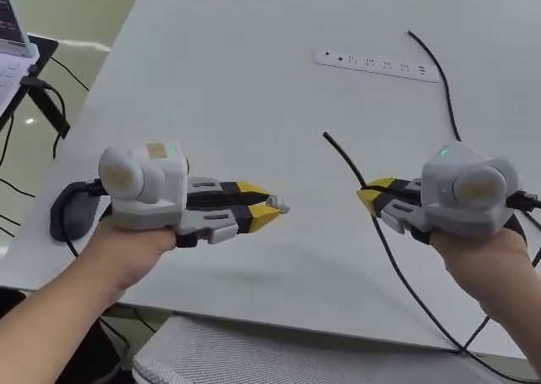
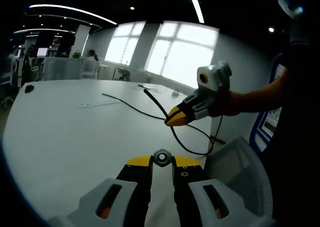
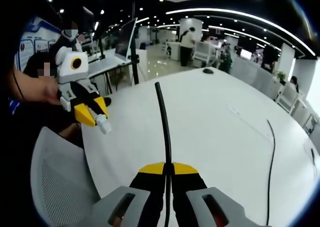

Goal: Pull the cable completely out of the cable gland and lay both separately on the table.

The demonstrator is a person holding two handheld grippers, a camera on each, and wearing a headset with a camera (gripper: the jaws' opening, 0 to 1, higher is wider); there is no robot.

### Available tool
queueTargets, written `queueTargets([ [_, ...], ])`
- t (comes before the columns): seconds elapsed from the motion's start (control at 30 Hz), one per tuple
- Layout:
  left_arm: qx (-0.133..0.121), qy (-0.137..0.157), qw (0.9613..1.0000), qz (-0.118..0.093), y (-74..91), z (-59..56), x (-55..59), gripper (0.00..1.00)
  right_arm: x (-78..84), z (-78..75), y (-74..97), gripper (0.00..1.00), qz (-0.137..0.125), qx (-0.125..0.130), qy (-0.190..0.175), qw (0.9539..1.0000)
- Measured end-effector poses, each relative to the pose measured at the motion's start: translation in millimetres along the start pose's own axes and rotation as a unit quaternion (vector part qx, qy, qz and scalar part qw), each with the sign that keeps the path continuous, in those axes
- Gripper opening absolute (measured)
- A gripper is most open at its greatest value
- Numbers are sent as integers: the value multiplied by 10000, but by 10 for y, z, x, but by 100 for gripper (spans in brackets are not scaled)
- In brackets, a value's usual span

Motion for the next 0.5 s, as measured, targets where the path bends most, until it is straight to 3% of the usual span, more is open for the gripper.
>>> queueTargets([
  [0.5,-48,-33,10000,80,201,220,195,15,-119,78,-459,0,-6,-147,-3,9999],
])
Point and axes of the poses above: the centre of the closed fingertips' face, and the gripper's own axes: y roughly backward along the fingers, z roughly to its left, x roughly out of its underside, the point moved 4 cm from there along y, roughly backward along the fingers, and after that the axes turned 10 degrees about -z, right-handed, at the moved point
